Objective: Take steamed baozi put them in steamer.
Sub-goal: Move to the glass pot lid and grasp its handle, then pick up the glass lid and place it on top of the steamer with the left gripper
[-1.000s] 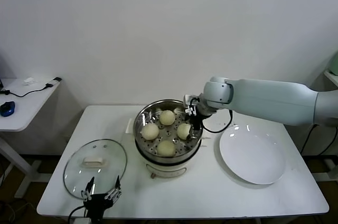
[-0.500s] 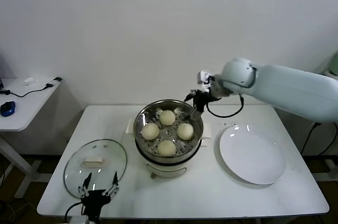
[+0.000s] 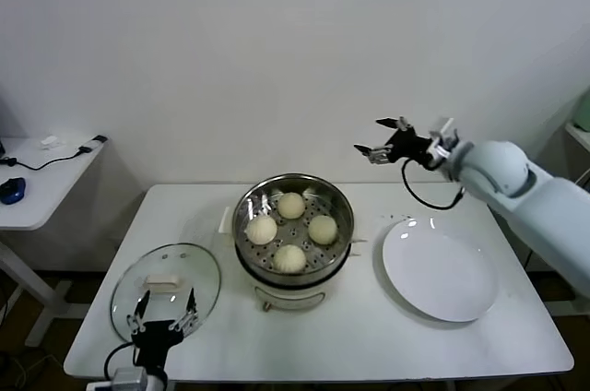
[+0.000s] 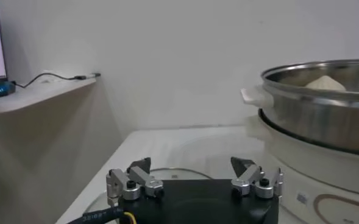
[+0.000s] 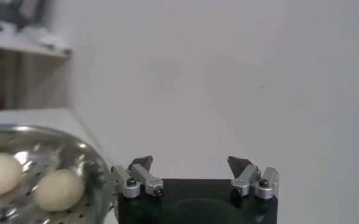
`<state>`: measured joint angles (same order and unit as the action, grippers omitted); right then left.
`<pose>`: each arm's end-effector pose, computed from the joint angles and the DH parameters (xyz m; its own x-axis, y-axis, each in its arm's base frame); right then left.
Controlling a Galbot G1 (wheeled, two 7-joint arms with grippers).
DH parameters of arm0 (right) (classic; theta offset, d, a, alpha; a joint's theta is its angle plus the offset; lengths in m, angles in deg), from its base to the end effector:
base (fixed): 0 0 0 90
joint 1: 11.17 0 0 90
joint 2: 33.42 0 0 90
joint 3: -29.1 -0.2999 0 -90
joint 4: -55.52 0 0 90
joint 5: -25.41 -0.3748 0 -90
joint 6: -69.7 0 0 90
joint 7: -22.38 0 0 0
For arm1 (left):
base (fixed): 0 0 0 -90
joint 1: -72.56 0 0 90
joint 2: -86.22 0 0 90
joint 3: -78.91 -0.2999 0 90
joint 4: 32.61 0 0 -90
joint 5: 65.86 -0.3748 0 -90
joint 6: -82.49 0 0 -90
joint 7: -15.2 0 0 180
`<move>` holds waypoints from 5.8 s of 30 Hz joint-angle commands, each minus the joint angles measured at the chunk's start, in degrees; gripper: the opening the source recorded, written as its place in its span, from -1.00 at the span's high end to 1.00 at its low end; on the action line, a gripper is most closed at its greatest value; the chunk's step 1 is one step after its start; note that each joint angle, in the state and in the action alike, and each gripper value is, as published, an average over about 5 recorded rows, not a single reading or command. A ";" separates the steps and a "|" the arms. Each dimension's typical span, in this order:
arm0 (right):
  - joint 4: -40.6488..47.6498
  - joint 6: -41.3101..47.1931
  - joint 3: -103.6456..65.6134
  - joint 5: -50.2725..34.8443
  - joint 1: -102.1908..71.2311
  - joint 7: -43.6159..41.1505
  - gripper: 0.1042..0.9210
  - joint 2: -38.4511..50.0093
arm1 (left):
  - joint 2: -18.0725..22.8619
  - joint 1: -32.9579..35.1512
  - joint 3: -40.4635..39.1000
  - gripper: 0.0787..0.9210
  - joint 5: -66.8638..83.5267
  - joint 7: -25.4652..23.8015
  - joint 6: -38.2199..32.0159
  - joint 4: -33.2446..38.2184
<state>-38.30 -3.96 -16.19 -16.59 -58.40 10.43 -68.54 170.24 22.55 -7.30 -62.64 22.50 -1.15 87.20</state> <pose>0.4486 -0.0735 -0.0936 -0.8189 -0.5164 0.2505 -0.5739 0.7410 -0.3485 0.1775 0.0332 -0.2934 -0.9527 -0.1393 0.2700 -0.1155 0.9880 0.1022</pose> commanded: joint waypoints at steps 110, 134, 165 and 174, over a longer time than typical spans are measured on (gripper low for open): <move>-3.58 -39.33 -51.29 19.88 -81.97 9.86 -0.76 -39.77 | -15.40 -14.86 4.85 0.87 -65.02 15.26 -8.32 -23.21; -4.51 -39.23 -51.25 24.53 -81.68 11.13 -0.76 -40.91 | -21.16 -26.31 -19.19 0.87 -77.52 -16.98 25.27 7.28; -4.38 -40.72 -51.76 24.42 -82.86 11.39 -0.76 -41.30 | 3.96 -36.20 -39.73 0.87 -95.84 -21.47 32.17 -9.21; -4.63 -41.63 -52.39 24.43 -83.78 11.43 -0.76 -41.37 | 6.53 -37.34 -39.42 0.87 -96.30 -19.25 32.11 -13.64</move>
<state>-42.76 -45.25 -68.33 7.82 -141.85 21.85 -109.90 172.33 -13.72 -44.85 -156.64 2.14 30.36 78.70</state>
